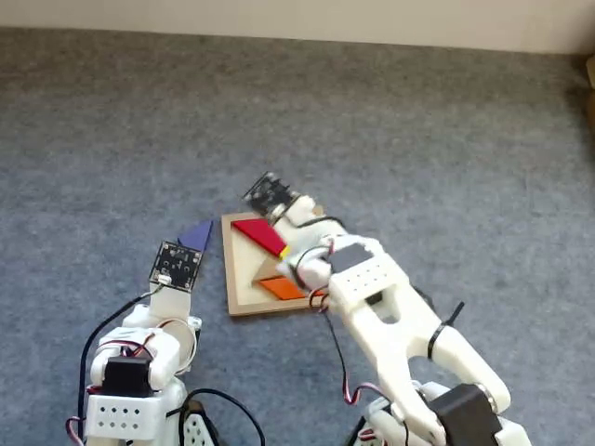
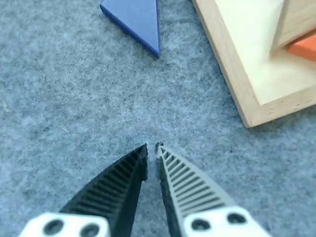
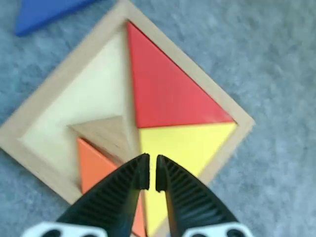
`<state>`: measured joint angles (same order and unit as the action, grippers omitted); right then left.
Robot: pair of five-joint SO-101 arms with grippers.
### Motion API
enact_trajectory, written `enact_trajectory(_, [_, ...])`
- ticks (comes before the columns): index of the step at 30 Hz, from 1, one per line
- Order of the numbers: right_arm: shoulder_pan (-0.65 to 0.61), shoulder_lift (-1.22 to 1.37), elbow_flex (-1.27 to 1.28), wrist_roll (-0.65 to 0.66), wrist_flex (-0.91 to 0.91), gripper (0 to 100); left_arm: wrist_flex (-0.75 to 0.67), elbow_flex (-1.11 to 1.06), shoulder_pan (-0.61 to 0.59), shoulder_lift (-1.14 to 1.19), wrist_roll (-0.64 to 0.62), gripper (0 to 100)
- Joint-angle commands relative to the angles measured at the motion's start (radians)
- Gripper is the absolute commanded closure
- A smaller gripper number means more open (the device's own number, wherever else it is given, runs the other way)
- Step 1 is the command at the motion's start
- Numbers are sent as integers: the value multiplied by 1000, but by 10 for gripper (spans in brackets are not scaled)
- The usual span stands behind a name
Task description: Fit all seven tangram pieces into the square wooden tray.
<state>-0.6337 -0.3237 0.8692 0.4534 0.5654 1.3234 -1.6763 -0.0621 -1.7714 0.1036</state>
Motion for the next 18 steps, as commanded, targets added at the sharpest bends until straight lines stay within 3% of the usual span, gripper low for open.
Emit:
enact_trajectory(1, [-56,-2,10,-12,-102,964,3,-21,-2,-42,0,949])
enact_trajectory(8, [-107,65,12,-123,-125,964,3,-21,-2,-42,0,949])
enact_trajectory(18, [-84,191,-36,-121,-114,964,3,-21,-2,-42,0,949])
